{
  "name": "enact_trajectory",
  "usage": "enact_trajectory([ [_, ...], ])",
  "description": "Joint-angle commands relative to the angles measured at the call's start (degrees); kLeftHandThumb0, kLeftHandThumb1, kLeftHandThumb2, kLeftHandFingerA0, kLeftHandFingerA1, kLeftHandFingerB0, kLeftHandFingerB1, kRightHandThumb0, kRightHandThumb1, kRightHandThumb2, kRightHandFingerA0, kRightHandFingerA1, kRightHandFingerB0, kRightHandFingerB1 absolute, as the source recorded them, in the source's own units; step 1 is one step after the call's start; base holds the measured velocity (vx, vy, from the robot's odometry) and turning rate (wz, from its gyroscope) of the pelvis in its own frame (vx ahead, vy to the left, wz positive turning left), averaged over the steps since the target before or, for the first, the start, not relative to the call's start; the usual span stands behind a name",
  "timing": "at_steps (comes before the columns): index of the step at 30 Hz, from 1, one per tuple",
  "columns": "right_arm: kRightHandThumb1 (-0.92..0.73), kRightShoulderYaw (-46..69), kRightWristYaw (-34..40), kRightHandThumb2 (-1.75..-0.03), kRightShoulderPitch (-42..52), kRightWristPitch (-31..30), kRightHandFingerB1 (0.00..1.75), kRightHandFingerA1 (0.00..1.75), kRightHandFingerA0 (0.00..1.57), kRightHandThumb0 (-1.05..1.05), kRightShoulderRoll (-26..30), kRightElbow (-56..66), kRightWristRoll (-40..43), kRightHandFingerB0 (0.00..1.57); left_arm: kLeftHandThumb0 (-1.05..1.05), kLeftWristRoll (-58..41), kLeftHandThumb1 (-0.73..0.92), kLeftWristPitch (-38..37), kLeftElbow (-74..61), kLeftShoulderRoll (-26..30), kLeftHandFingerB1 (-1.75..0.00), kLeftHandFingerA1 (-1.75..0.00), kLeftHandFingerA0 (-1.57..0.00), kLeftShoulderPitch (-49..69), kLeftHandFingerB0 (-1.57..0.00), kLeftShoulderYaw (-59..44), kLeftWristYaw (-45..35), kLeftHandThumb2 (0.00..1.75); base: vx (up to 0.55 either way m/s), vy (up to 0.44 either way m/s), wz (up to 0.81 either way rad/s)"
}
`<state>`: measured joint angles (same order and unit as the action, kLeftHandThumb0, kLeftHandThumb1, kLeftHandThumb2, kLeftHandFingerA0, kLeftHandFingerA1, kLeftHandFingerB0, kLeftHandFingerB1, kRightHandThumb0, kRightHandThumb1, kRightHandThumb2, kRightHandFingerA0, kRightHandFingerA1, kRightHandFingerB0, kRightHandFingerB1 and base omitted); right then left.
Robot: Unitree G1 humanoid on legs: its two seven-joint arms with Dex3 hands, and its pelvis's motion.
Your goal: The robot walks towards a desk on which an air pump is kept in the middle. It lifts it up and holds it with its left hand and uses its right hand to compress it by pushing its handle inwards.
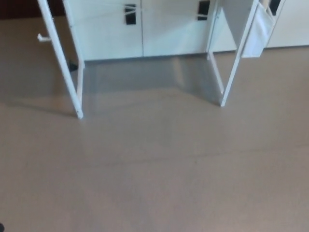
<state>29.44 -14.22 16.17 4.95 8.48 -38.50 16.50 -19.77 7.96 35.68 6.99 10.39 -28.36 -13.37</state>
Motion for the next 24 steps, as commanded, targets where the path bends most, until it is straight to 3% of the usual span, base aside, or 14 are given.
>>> enact_trajectory([
  [1,-0.65,0.1,-0.2,-0.59,0.6,1.2,0.43,0.52,0.59,-0.2,0.7,-1.0,0.8,0.47,0.06,-0.7,0.77,0.2,-0.4,0.4,-0.37,-0.42,-0.34,0.6,-0.35,0.2,-0.1,0.63,0.45,0.138,0.01],
  [4,-0.68,0.4,-1.4,-0.59,0.8,-0.7,0.44,0.52,0.61,-0.2,0.6,-0.5,2.2,0.47,0.05,-1.7,0.76,1.3,-0.4,0.0,-0.37,-0.43,-0.35,0.4,-0.35,-0.1,-0.5,0.62,0.38,0.085,0.1],
  [7,-0.6,0.3,-2.4,-0.57,1.3,-1.4,0.43,0.52,0.62,-0.22,0.1,0.0,2.9,0.44,0.01,-0.6,0.78,-0.3,-1.4,-0.5,-0.38,-0.46,-0.38,1.6,-0.34,1.3,-1.1,0.62,0.32,-0.018,0.19],
  [13,-0.59,-3.7,0.3,-0.57,2.2,3.9,0.42,0.49,0.66,-0.27,0.8,-2.1,-3.1,0.47,0.04,4.3,0.76,-4.5,-2.9,-0.1,-0.38,-0.45,-0.36,4.1,-0.36,5.9,0.0,0.62,0.49,-0.118,0.3],
  [14,-0.58,-4.6,1.0,-0.57,2.3,4.9,0.41,0.48,0.59,-0.3,1.2,-2.8,-4.3,0.45,0.04,5.3,0.74,-5.1,-3.0,0.1,-0.38,-0.46,-0.38,4.4,-0.36,6.7,0.5,0.61,0.51,-0.095,0.05],
  [17,-0.6,-6.2,1.5,-0.58,2.8,7.3,0.42,0.49,0.58,-0.3,2.3,-4.4,-5.9,0.44,0.04,9.1,0.7,-8.5,-1.6,0.8,-0.38,-0.46,-0.41,4.4,-0.4,9.4,3.3,0.59,0.44,-0.112,-0.05],
  [24,-0.59,-7.5,3.1,-0.57,2.0,9.4,0.42,0.48,0.62,-0.3,3.1,-6.2,-6.1,0.47,0.06,7.5,0.75,-7.2,-2.9,0.4,-0.39,-0.46,-0.41,3.3,-0.41,9.1,5.8,0.61,0.41,0.033,-0.2],
])
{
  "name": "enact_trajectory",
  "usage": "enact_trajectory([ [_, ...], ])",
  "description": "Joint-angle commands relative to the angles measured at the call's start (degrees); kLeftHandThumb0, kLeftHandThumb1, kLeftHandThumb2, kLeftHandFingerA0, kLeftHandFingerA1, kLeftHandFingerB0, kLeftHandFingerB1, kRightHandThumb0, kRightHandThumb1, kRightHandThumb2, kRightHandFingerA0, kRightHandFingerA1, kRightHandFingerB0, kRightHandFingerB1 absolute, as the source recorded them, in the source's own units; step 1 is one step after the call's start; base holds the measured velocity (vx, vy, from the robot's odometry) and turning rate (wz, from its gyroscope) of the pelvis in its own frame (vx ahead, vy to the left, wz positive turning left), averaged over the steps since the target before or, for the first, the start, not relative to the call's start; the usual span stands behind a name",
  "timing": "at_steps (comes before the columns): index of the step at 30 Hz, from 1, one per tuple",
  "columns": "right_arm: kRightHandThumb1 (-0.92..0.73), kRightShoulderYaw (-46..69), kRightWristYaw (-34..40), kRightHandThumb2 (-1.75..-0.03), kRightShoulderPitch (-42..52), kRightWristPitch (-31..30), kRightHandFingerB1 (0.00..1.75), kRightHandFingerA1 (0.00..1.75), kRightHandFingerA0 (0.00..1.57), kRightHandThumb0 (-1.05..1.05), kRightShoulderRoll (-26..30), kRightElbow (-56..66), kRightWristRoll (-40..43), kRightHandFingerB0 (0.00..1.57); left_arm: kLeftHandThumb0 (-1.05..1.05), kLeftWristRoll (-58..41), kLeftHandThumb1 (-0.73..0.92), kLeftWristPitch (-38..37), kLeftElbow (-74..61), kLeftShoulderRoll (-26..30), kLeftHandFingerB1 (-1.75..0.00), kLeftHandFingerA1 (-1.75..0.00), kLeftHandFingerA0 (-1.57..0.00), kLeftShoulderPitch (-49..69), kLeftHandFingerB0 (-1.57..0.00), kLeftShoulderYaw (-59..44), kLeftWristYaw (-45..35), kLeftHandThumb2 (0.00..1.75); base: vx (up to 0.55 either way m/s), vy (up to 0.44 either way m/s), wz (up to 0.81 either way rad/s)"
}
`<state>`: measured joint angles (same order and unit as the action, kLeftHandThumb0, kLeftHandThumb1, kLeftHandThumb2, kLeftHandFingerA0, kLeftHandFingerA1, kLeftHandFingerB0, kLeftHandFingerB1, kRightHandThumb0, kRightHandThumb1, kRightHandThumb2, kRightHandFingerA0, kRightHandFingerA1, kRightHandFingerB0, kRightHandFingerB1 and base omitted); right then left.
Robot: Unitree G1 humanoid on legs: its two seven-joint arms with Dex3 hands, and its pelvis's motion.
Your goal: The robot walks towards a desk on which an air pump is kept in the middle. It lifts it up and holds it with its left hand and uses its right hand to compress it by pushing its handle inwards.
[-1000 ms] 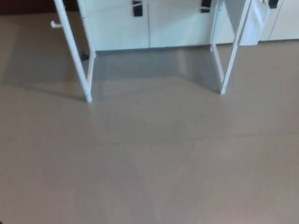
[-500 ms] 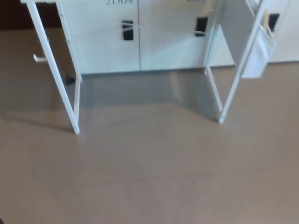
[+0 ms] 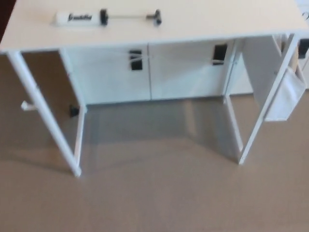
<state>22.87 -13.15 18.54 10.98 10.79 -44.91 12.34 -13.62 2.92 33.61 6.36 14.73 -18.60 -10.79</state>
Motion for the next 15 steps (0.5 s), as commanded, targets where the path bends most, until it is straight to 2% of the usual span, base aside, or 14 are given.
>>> enact_trajectory([
  [1,-0.59,-1.0,2.1,-0.57,-0.4,3.5,0.42,0.48,0.62,-0.3,0.8,0.1,-1.9,0.47,0.06,1.3,0.75,-2.1,-0.9,1.0,-0.39,-0.46,-0.41,-1.0,-0.41,-0.7,3.2,0.61,0.66,0.113,-0.39],
  [7,-0.59,-1.2,1.8,-0.57,0.3,4.3,0.43,0.51,0.64,-0.31,0.6,0.3,-1.5,0.46,0.06,-1.1,0.76,-0.8,-3.5,0.7,-0.38,-0.46,-0.38,0.4,-0.37,-1.4,1.0,0.62,0.52,0.142,-0.12],
  [11,-0.6,-1.3,2.1,-0.57,0.5,3.9,0.43,0.51,0.65,-0.31,0.4,1.0,-1.3,0.47,0.06,-1.8,0.77,-0.5,-4.2,0.6,-0.37,-0.45,-0.34,0.6,-0.35,-1.4,-0.3,0.62,0.42,0.074,0.09],
  [15,-0.6,-1.6,2.0,-0.57,-0.1,5.0,0.43,0.51,0.64,-0.32,0.8,-0.8,-1.6,0.46,0.06,-2.4,0.74,0.3,-5.3,0.6,-0.37,-0.44,-0.35,1.2,-0.36,-1.6,-0.5,0.61,0.34,-0.043,0.34],
])
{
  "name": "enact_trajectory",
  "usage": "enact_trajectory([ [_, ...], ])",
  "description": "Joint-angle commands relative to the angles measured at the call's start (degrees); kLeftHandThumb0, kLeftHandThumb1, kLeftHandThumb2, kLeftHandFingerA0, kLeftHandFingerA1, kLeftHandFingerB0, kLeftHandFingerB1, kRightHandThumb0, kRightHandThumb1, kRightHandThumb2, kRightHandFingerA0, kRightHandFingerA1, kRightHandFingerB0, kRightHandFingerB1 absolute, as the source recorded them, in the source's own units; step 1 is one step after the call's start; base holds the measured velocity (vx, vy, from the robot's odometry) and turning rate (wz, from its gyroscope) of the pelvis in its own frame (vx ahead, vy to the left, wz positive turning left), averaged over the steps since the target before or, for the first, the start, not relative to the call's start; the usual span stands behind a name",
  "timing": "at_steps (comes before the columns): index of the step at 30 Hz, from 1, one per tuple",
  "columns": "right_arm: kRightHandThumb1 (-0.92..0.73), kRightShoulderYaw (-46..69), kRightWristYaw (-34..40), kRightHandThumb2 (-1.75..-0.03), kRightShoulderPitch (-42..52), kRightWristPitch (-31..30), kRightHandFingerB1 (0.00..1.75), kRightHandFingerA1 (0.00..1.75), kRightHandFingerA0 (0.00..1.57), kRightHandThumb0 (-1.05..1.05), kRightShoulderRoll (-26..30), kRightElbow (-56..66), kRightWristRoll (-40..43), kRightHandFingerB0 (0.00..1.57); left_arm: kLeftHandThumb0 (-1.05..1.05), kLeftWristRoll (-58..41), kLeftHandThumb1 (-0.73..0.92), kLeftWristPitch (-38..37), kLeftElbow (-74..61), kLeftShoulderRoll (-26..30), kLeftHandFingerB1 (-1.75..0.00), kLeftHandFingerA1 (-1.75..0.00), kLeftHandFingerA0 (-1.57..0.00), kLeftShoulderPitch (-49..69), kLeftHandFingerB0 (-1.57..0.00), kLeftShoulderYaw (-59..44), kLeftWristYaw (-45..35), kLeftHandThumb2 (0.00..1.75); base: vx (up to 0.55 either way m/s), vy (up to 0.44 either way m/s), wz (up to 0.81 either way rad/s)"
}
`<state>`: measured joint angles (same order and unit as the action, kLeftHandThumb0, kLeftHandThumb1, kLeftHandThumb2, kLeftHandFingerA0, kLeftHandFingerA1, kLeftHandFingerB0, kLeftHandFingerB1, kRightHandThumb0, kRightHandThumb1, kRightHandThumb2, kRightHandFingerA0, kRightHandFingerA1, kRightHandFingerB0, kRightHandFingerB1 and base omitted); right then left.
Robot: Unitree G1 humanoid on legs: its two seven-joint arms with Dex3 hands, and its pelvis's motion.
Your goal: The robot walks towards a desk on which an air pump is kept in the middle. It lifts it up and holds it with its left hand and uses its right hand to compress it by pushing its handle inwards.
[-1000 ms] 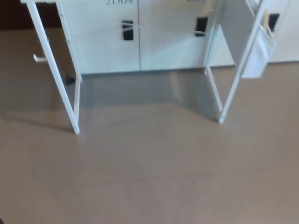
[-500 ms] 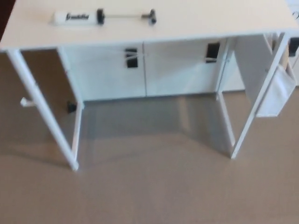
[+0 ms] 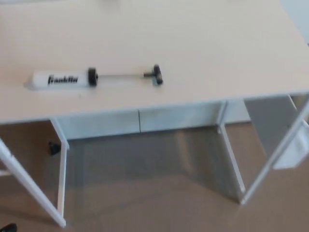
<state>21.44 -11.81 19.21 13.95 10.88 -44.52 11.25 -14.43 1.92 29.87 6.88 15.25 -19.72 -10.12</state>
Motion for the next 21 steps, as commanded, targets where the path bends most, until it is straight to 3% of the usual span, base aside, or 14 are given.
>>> enact_trajectory([
  [1,-0.6,-0.2,0.4,-0.57,-1.0,2.5,0.42,0.5,0.63,-0.32,0.8,-2.0,-0.5,0.47,0.06,-1.8,0.75,1.6,-1.6,0.2,-0.37,-0.45,-0.35,0.9,-0.35,-0.8,-1.3,0.62,0.44,-0.1,-0.17],
  [10,-0.58,0.0,0.9,-0.57,-2.2,3.2,0.42,0.49,0.65,-0.32,1.1,-5.1,-0.1,0.47,0.07,-2.2,0.77,1.6,0.9,0.5,-0.38,-0.45,-0.36,-0.5,-0.35,-1.5,-2.1,0.63,0.29,-0.145,0.06],
  [15,-0.58,0.1,0.8,-0.57,-1.6,4.3,0.42,0.51,0.65,-0.31,1.1,-6.4,0.0,0.48,0.06,-2.1,0.77,2.1,0.0,0.5,-0.37,-0.44,-0.35,0.4,-0.34,-1.3,-2.3,0.62,0.13,0.134,-0.18],
  [16,-0.47,0.2,0.9,-0.73,-2.0,4.6,0.51,0.59,0.59,-0.39,1.2,-7.6,0.0,0.43,0.03,-1.7,0.79,1.6,0.3,0.7,-0.38,-0.46,-0.34,0.3,-0.34,-0.9,-2.7,0.62,0.1,0.218,-0.11],
  [18,-0.47,0.2,0.9,-0.73,-2.1,4.8,0.51,0.59,0.59,-0.39,1.2,-8.0,-0.1,0.43,0.03,-1.7,0.79,1.5,0.4,0.8,-0.38,-0.46,-0.34,0.2,-0.34,-0.8,-2.9,0.62,0.17,0.251,-0.01],
  [19,-0.58,0.1,1.1,-0.57,-1.6,4.7,0.42,0.51,0.69,-0.31,1.0,-6.9,-0.1,0.48,0.03,-1.6,0.8,1.6,0.4,0.8,-0.38,-0.46,-0.37,0.2,-0.36,-0.8,-2.7,0.62,0.14,0.402,-0.13],
  [21,-0.59,-0.3,1.6,-0.57,-0.1,4.2,0.42,0.51,0.67,-0.31,0.4,-3.4,-0.2,0.48,0.03,-1.7,0.8,1.8,0.6,0.9,-0.38,-0.46,-0.36,-0.2,-0.35,-0.7,-2.6,0.63,0.1,0.324,0.07],
])
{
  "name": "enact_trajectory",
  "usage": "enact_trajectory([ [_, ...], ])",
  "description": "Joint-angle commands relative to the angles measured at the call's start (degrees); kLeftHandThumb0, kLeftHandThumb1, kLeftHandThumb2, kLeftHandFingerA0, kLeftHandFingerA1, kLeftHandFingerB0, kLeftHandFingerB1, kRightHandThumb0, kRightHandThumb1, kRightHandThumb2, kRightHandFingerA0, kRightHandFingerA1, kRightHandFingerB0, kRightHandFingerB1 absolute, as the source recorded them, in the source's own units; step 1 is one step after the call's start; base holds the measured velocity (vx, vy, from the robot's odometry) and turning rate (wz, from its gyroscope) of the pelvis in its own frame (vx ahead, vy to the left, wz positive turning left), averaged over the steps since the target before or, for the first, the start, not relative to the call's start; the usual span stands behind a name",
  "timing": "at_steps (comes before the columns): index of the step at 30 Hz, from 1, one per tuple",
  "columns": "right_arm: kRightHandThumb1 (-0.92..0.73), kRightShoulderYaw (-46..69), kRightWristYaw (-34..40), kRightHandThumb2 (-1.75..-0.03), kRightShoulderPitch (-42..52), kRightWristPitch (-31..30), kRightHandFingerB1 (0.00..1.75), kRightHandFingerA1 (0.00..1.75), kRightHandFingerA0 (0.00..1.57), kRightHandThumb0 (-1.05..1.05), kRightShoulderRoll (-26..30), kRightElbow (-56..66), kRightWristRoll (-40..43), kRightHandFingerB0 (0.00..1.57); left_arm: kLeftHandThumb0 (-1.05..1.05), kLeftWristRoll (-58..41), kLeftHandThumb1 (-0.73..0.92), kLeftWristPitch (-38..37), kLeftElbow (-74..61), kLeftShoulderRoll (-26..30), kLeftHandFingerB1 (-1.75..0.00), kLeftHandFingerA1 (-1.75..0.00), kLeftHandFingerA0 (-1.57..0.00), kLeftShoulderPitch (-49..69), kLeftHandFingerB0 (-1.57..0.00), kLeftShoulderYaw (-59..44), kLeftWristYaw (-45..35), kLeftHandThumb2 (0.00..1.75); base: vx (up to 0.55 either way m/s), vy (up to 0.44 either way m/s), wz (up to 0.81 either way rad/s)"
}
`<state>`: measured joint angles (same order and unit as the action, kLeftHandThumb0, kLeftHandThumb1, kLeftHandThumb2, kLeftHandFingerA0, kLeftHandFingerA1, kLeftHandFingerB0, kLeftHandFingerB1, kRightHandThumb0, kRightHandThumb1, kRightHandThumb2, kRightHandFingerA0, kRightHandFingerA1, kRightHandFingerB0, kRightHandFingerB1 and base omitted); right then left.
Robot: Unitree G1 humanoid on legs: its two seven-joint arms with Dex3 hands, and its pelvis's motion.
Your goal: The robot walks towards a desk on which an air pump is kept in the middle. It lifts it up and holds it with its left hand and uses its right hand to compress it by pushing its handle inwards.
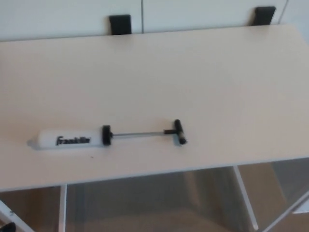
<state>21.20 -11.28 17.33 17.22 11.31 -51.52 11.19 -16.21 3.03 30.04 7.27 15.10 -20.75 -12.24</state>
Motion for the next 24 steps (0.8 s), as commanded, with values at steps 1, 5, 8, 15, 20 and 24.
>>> enact_trajectory([
  [1,-0.58,0.1,1.0,-0.56,1.2,1.1,0.42,0.51,0.68,-0.32,0.2,2.8,0.0,0.48,0.04,-0.1,0.82,0.7,0.4,0.4,-0.38,-0.46,-0.36,-0.4,-0.34,0.4,-0.5,0.63,0.09,0.195,0.02],
  [5,-0.48,0.4,0.8,-0.73,0.2,1.4,0.51,0.59,0.61,-0.38,0.6,0.3,0.2,0.43,0.02,-0.3,0.77,1.2,-0.3,0.3,-0.38,-0.46,-0.37,-0.2,-0.35,0.4,-0.4,0.62,0.06,0.144,0.04],
  [8,-0.58,0.5,0.6,-0.57,0.7,1.0,0.42,0.51,0.67,-0.31,0.2,1.5,0.7,0.49,0.03,-0.8,0.77,2.4,-1.1,0.1,-0.38,-0.45,-0.37,-0.1,-0.36,0.1,0.0,0.62,0.03,0.062,0.02],
  [15,-0.58,0.2,0.4,-0.57,0.0,1.6,0.42,0.52,0.66,-0.3,0.2,0.7,0.5,0.48,0.04,-0.9,0.73,3.1,-2.0,0.5,-0.38,-0.44,-0.34,-0.2,-0.34,0.1,-0.5,0.61,-0.02,-0.09,0.06],
  [20,-0.59,0.1,1.0,-0.57,-0.2,1.3,0.42,0.51,0.65,-0.3,0.2,0.4,0.2,0.49,0.04,-0.5,0.76,3.2,-2.2,0.5,-0.38,-0.46,-0.35,-0.1,-0.36,0.3,-0.3,0.61,-0.05,-0.063,-0.06],
  [24,-0.58,-0.2,0.9,-0.57,0.0,1.4,0.43,0.52,0.64,-0.3,0.2,0.5,-0.1,0.48,0.03,-0.6,0.75,2.9,-2.1,0.5,-0.39,-0.46,-0.35,0.2,-0.36,0.1,-0.5,0.61,-0.01,0.054,-0.03],
])
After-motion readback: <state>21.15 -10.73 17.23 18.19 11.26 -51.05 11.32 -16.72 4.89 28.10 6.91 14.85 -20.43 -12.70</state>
